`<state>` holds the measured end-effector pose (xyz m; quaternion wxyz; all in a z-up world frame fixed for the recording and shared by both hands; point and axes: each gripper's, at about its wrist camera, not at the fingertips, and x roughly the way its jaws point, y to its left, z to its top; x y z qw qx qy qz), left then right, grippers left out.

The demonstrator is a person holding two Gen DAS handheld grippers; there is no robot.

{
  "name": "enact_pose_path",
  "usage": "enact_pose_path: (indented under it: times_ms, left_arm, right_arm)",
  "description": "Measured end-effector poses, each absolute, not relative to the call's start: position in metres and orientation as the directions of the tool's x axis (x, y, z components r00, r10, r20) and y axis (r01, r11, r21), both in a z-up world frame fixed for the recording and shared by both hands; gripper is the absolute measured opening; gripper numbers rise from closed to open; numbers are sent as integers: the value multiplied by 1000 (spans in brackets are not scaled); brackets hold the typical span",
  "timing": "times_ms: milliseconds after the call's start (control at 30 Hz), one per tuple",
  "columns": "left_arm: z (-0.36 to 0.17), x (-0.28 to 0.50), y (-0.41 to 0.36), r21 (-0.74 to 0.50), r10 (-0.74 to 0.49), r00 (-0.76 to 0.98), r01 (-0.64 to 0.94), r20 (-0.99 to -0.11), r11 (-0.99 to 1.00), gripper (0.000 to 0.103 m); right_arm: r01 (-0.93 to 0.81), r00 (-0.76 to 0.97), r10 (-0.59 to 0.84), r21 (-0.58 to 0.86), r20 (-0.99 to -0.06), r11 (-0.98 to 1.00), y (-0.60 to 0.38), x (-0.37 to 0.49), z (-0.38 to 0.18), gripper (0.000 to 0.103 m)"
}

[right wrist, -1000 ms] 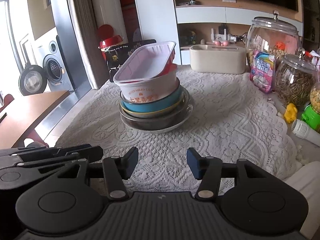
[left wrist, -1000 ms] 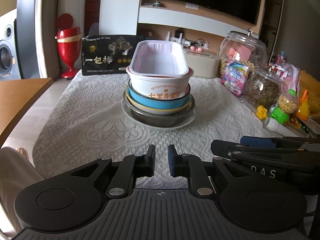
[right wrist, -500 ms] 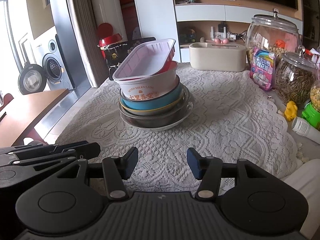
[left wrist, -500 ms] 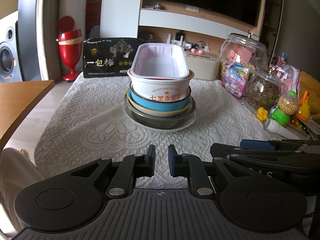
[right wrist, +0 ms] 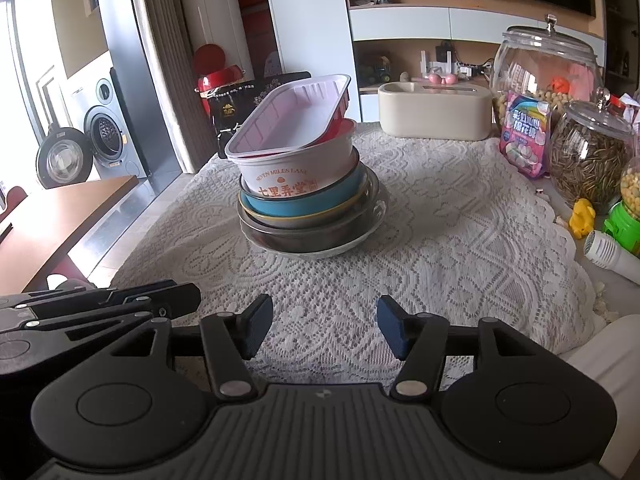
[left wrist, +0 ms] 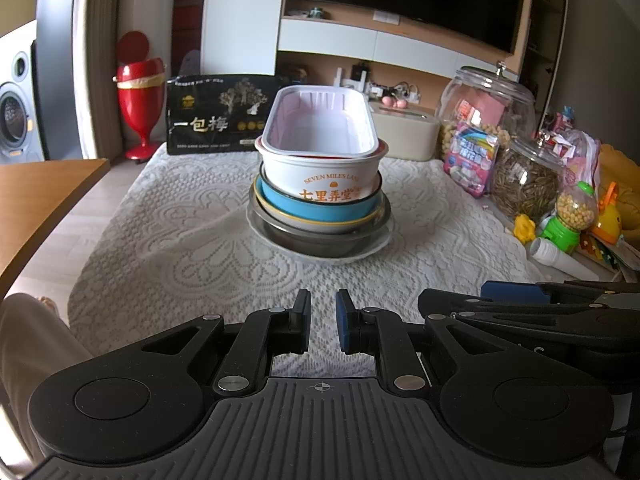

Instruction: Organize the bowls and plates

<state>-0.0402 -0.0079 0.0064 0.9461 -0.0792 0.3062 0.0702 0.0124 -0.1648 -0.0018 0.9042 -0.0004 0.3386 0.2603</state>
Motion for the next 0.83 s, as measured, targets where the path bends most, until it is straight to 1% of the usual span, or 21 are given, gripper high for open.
enact_pose_path:
  times_ms: [833]
  left_arm:
    - [7, -41, -10, -119, 79, 805, -183, -588, 976, 16]
  right_arm:
    - [-471, 633, 471, 177, -614, 864, -165, 12, -2, 59]
